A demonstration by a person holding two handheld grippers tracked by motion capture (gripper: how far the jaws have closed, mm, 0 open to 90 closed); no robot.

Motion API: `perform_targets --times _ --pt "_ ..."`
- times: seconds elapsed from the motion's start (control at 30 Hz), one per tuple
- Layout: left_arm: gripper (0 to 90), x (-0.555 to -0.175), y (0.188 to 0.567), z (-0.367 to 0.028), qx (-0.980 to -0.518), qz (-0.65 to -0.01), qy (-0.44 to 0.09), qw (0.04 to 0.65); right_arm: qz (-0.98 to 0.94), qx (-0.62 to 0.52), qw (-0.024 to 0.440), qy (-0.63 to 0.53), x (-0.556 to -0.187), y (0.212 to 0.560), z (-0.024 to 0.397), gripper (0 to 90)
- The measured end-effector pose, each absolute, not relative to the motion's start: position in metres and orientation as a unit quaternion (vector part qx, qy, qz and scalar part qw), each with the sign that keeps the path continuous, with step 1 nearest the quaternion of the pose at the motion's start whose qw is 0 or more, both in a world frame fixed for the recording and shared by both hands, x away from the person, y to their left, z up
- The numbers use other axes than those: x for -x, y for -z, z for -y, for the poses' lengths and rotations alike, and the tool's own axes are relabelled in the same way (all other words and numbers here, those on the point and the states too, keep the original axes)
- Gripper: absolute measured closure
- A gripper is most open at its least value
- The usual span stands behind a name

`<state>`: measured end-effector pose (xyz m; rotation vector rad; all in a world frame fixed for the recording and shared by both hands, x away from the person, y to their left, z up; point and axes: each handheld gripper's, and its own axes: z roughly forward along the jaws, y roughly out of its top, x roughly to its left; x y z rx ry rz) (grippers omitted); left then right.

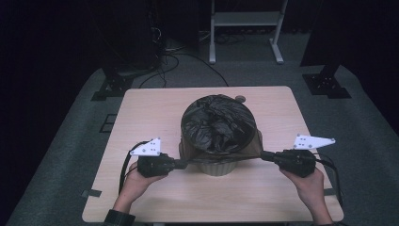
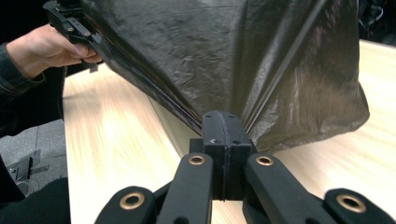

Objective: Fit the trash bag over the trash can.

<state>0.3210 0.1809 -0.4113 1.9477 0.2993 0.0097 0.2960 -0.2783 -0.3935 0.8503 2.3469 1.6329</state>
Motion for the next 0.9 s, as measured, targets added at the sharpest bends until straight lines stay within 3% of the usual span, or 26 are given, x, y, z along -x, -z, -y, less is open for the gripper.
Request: perform_targets --times 0.5,0.9 --pt "87.4 -0.339 0.452 -0.179 -0.853 -0.162 0.004 0.497 -0.805 -0.320 0.049 -0.496 -0.314 0.443 0.277 90.0" --pt "86.3 -0.343 0.468 -0.179 -0.874 -0.180 0.015 0.451 -0.822 -0.331 0.038 -0.463 -0.320 0.459 0.273 90.0"
